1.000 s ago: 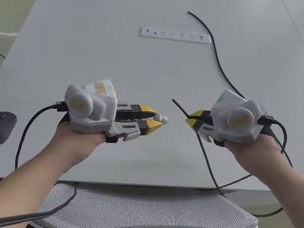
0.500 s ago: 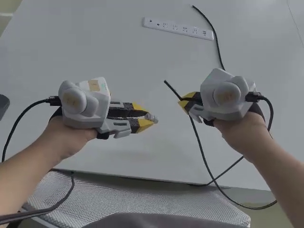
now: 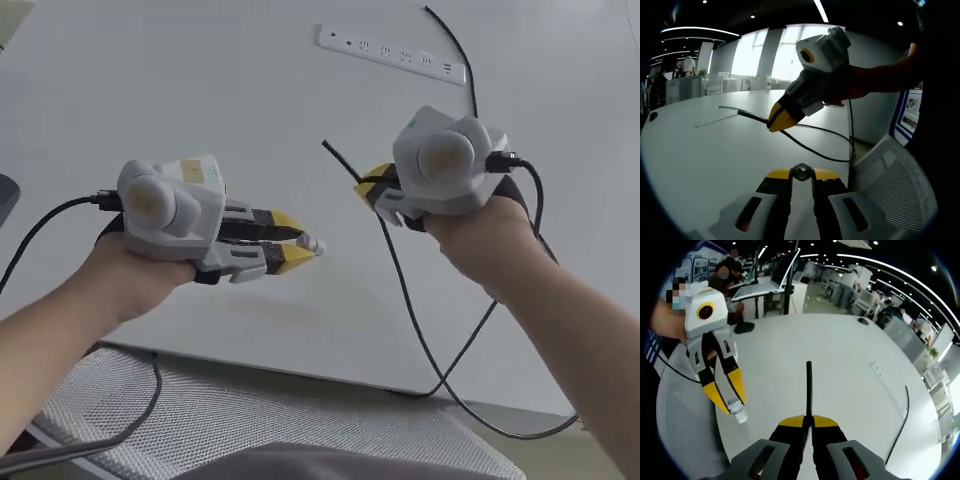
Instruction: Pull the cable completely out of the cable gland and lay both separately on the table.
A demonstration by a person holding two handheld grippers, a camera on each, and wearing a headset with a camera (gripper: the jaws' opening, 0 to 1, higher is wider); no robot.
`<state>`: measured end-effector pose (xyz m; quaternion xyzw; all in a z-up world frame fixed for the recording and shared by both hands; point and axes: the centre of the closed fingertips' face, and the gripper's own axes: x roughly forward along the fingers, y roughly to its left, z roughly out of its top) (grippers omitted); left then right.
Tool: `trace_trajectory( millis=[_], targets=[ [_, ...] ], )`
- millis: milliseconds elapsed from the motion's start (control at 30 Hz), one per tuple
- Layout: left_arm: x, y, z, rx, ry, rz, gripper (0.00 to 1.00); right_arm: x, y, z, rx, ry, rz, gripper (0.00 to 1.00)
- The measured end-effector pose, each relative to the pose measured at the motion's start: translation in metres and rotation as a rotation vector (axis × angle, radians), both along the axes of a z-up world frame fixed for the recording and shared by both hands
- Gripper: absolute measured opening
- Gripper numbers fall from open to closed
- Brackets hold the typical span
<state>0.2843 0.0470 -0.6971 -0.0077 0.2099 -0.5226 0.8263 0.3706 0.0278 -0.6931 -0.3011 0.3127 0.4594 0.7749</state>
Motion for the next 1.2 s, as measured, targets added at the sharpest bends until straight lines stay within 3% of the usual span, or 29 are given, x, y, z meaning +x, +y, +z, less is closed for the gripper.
trace_trajectory(
  millis=[267, 533, 800, 1067, 1200],
  targets=[
    [-0.002, 0.009, -0.014, 0.013, 0.021, 0.019, 0.15, 0.011, 0.03, -0.009, -0.005, 0.01, 0.062, 0.0],
    [-0.004, 0.022, -0.028, 0.033, 0.043, 0.05, 0.15, 0.009, 0.062, -0.027, -0.038, 0.015, 0.174, 0.0],
    [-0.001, 0.031, -0.04, 0.046, 0.053, 0.052, 0.15, 0.0, 0.096, -0.047, -0.053, 0.033, 0.282, 0.0],
    [0.002, 0.041, -0.056, 0.045, 0.079, 0.067, 0.16, -0.006, 0.122, -0.071, -0.062, 0.071, 0.326, 0.0],
    [0.002, 0.045, -0.067, 0.067, 0.09, 0.065, 0.16, -0.011, 0.13, -0.082, -0.061, 0.094, 0.344, 0.0]
  ],
)
